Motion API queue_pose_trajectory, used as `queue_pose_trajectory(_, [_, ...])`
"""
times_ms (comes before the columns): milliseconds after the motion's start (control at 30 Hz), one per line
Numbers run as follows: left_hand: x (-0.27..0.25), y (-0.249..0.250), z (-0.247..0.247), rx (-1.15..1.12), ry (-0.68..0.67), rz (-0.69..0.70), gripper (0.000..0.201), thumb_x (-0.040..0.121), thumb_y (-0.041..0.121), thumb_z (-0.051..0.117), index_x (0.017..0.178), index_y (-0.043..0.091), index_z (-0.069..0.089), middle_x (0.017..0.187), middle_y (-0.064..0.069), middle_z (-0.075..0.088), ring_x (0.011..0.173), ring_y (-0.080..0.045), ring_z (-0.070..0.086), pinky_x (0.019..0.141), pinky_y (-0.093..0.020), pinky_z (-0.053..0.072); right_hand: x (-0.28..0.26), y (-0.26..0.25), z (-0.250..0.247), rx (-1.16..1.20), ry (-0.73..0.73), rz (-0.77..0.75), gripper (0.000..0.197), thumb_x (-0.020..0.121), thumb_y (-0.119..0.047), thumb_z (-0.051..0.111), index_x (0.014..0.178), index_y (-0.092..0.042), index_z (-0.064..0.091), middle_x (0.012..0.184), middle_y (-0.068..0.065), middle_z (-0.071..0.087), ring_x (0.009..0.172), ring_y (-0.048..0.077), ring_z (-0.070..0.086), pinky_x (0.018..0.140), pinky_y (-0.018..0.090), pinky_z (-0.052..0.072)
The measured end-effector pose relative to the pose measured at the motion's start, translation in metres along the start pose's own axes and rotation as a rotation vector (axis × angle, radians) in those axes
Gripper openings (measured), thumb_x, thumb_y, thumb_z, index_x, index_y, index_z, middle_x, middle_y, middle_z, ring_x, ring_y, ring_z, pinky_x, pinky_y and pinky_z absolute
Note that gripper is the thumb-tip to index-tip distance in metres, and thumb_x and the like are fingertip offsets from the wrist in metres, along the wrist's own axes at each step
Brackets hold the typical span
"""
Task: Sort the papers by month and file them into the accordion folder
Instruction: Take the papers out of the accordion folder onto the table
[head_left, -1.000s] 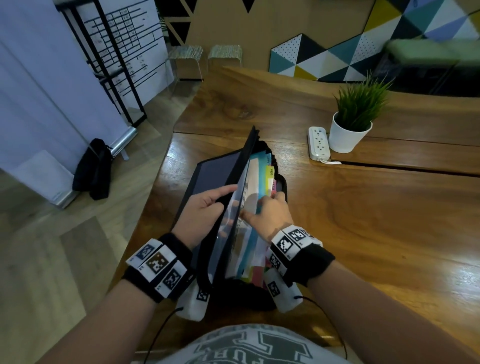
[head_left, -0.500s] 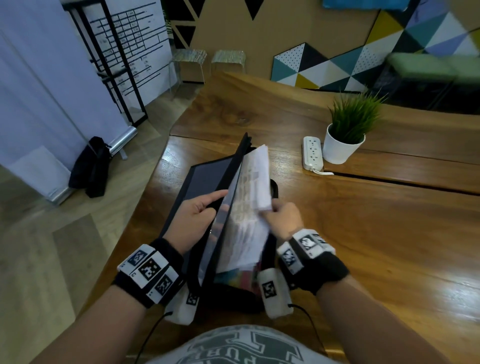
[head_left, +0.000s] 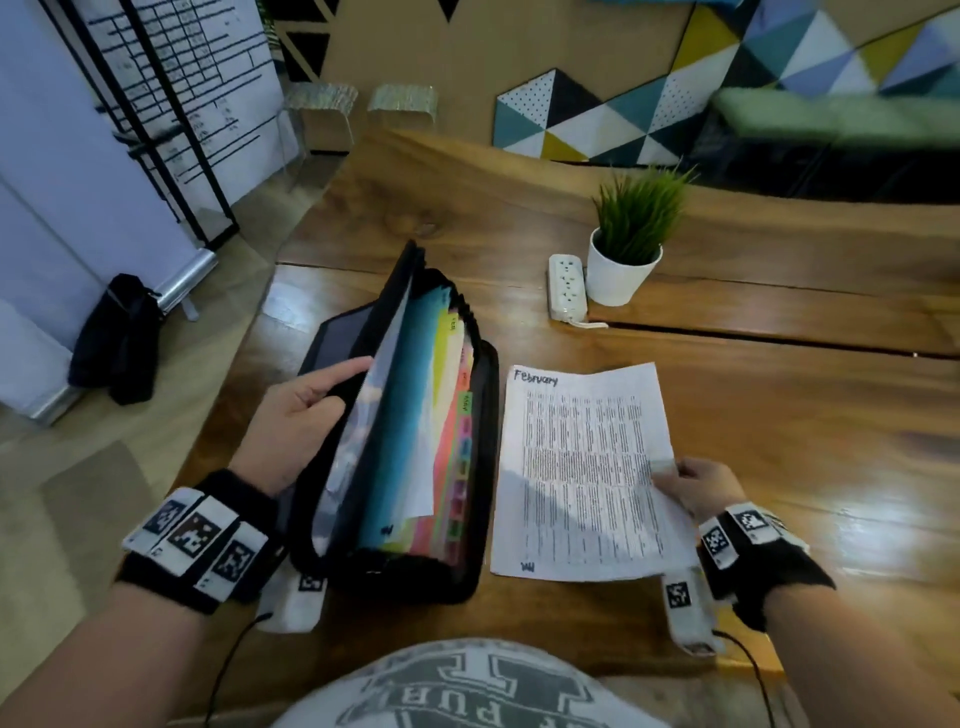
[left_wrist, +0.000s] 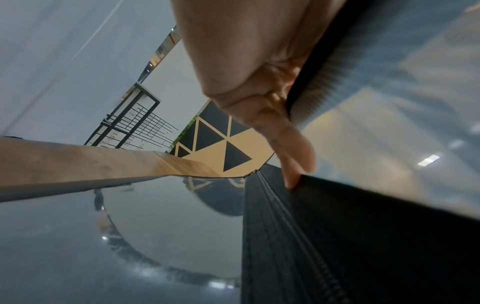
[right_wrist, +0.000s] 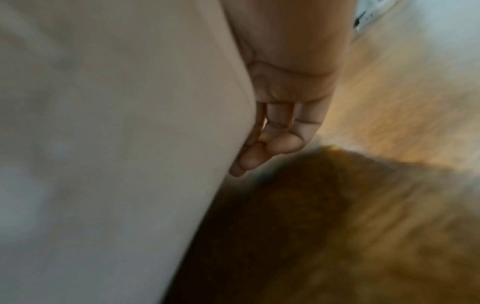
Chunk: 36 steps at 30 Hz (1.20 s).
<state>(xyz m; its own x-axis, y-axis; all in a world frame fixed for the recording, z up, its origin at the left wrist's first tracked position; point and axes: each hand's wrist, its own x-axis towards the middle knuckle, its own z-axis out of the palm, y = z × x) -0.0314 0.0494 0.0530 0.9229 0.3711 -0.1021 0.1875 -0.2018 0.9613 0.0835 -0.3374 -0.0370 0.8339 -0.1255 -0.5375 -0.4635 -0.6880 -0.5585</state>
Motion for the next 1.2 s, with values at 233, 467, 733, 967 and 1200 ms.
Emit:
queue_pose_trajectory(233, [-0.003,0.006,-0.008,-0.102,0.033,-0.043,0.058,0.087,-0.005,0.035,0.105,0.036,0.071,0.074,-0.017,0.055,0.046,-0.020,0.041,0.039,-0.020,0.037,-0.036,-0.058,-0.003,-0.311,0.208,-0.290,0.048,0.086,-0.026,0.062,0.127,-0.007,0.045,0.122,0.012,0.054,0.103,0.026,0.055,0.088,0.035,0.046])
queue_pose_trajectory(467, [-0.008,0.037,-0.017,-0.044,0.107,0.010,0.051,0.085,-0.006,0.036,0.106,0.025,0.071,0.055,-0.009,0.041,0.039,-0.014,0.032,0.040,-0.019,0.029,-0.130,-0.165,0.057,0.038,-0.180,-0.960,0.027,0.086,-0.028,0.062,0.113,-0.028,0.059,0.098,-0.007,0.057,0.078,0.005,0.060,0.072,0.016,0.048])
queue_pose_trajectory(733, [-0.021,0.051,-0.036,-0.041,0.232,0.020,0.047,0.086,-0.010,0.035,0.103,0.016,0.070,0.035,0.008,0.045,0.028,-0.004,0.033,0.032,-0.012,0.028,-0.143,-0.191,0.107,-0.258,-0.190,-0.821,0.061,0.086,-0.049,0.056,0.134,-0.015,0.041,0.125,0.002,0.056,0.105,0.016,0.057,0.089,0.029,0.047])
queue_pose_trajectory(967, [-0.022,0.040,-0.032,-0.147,0.221,-0.043,0.048,0.088,-0.009,0.033,0.100,0.020,0.069,0.072,-0.002,0.065,0.041,-0.005,0.058,0.036,-0.015,0.040,-0.144,-0.199,0.120,-0.268,-0.110,-0.742,0.060,0.088,-0.029,0.058,0.140,-0.017,0.030,0.118,0.007,0.056,0.103,0.023,0.058,0.087,0.031,0.048])
queue_pose_trajectory(1200, [-0.018,0.027,-0.029,-0.169,0.210,-0.028,0.052,0.082,-0.002,0.036,0.106,0.027,0.073,0.083,-0.037,0.061,0.058,-0.028,0.045,0.050,-0.024,0.038,-0.137,-0.202,0.128,-0.340,-0.187,-0.724,0.059,0.090,-0.025,0.052,0.142,-0.018,0.025,0.111,0.009,0.059,0.093,0.023,0.059,0.078,0.028,0.046])
